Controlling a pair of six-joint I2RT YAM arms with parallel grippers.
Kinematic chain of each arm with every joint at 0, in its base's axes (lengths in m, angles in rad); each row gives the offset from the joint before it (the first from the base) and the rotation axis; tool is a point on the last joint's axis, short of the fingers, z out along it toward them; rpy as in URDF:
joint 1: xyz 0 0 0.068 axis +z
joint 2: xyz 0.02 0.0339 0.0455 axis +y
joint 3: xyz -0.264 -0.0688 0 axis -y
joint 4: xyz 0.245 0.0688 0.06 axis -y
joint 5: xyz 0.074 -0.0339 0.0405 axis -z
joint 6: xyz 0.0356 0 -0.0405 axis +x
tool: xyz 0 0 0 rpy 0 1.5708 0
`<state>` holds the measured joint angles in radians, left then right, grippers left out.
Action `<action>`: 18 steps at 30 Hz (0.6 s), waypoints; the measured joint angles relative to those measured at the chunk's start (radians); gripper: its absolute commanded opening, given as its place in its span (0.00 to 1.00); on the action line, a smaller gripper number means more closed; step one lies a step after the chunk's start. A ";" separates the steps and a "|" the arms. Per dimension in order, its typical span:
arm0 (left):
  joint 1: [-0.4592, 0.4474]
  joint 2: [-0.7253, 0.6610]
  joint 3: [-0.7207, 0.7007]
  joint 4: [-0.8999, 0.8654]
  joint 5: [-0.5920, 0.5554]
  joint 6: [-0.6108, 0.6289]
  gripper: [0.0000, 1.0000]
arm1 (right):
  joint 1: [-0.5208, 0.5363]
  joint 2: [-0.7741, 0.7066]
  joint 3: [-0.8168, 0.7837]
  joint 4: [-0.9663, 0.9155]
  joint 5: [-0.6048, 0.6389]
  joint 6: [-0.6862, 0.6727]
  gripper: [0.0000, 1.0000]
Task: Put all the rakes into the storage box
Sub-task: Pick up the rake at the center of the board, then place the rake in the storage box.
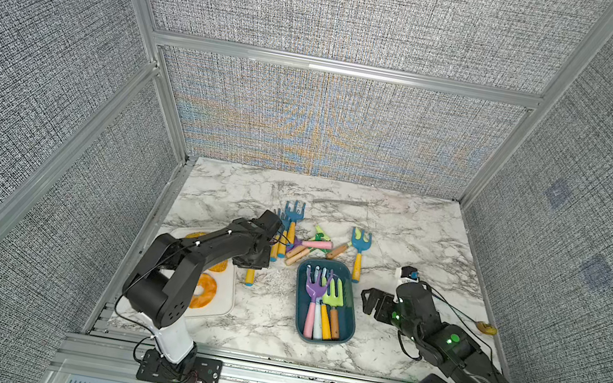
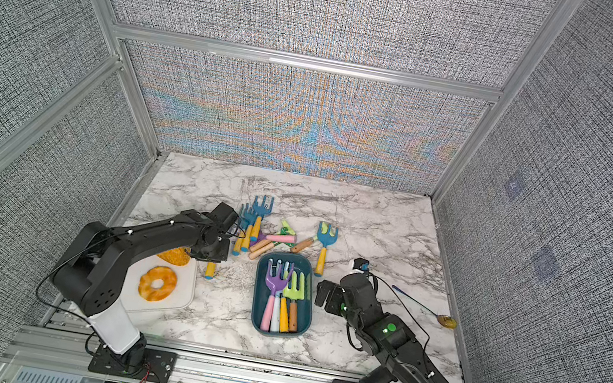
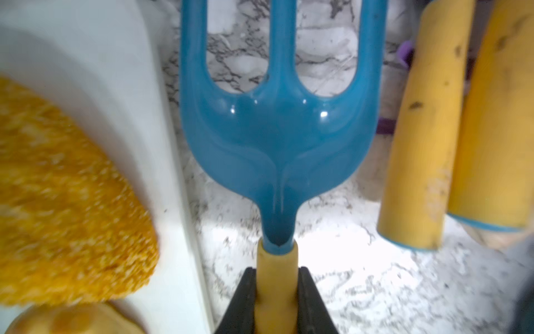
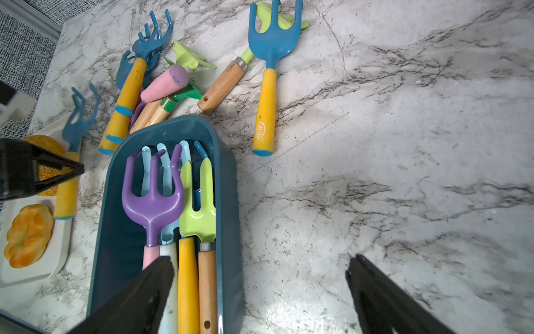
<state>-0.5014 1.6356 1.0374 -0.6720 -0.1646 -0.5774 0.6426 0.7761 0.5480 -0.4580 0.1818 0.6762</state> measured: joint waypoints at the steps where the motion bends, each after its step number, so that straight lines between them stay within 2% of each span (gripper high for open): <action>1: -0.007 -0.035 -0.014 0.000 0.003 -0.004 0.00 | 0.000 0.004 0.000 0.000 0.000 0.003 0.99; 8: -0.105 -0.282 -0.099 -0.010 0.041 -0.093 0.00 | 0.000 0.037 0.002 0.009 0.011 0.021 0.99; 13: -0.288 -0.414 -0.138 0.018 0.064 -0.213 0.00 | -0.001 0.046 0.002 0.013 0.050 0.050 0.99; 18: -0.466 -0.442 -0.170 0.085 0.053 -0.341 0.00 | -0.006 0.048 0.019 0.006 0.098 0.080 0.99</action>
<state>-0.9672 1.1934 0.8673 -0.5869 -0.1112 -0.9184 0.6361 0.8246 0.5667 -0.4515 0.2802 0.7563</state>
